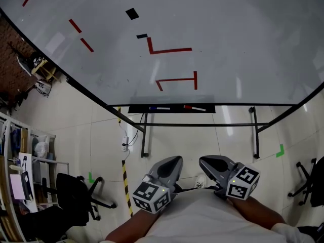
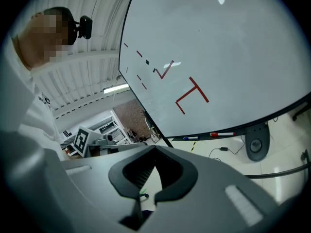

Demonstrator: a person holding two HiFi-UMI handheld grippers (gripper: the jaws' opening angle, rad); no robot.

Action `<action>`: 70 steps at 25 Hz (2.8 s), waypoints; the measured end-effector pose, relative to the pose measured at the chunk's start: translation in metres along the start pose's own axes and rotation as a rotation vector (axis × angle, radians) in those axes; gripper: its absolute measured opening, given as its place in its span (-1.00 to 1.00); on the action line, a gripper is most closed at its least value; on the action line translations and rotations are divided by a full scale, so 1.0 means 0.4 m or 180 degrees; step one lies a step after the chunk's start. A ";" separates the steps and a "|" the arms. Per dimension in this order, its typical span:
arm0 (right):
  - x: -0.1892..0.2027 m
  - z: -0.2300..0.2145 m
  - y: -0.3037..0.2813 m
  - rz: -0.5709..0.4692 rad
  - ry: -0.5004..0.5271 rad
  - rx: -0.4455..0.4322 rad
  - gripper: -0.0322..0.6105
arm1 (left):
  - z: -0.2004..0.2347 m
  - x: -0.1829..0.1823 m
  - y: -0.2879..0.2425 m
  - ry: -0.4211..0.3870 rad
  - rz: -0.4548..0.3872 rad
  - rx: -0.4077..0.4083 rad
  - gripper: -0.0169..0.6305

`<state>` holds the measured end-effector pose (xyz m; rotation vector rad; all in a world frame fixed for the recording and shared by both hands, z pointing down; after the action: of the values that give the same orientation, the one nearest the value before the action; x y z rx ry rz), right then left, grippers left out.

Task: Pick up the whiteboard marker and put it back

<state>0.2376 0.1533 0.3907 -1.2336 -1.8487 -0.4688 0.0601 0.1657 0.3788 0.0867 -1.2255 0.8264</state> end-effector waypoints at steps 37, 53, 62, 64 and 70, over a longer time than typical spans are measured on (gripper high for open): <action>-0.131 0.007 -0.504 -0.0069 0.0523 0.1057 -0.90 | 0.513 -0.237 -0.071 -0.0558 0.0228 0.0885 -0.90; -0.171 -0.078 -0.397 0.0160 0.0625 0.0794 -0.90 | 0.423 -0.212 -0.139 -0.0433 0.0175 0.0562 -0.90; -0.173 -0.092 -0.373 0.0125 0.0610 0.0765 -0.90 | 0.400 -0.215 -0.149 -0.0456 0.0156 0.0495 -0.90; -0.173 -0.094 -0.373 0.0128 0.0606 0.0766 -0.90 | 0.401 -0.216 -0.150 -0.0460 0.0155 0.0488 -0.90; -0.180 -0.101 -0.394 0.0199 0.0698 0.0781 -0.90 | 0.418 -0.218 -0.147 -0.0454 0.0146 0.0466 -0.90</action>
<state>0.1275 0.0142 0.3776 -1.0283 -1.6232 -0.3181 -0.0455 -0.0008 0.3880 0.2404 -1.3032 0.9628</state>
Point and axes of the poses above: the fingertips, and each gripper's own axes: y backward along the fingers, z to its left, x out of its underside, the point moved 8 cm from there along y, backward along the fingers, and after that the axes turned 3 degrees about -x, right-handed, at the moved point
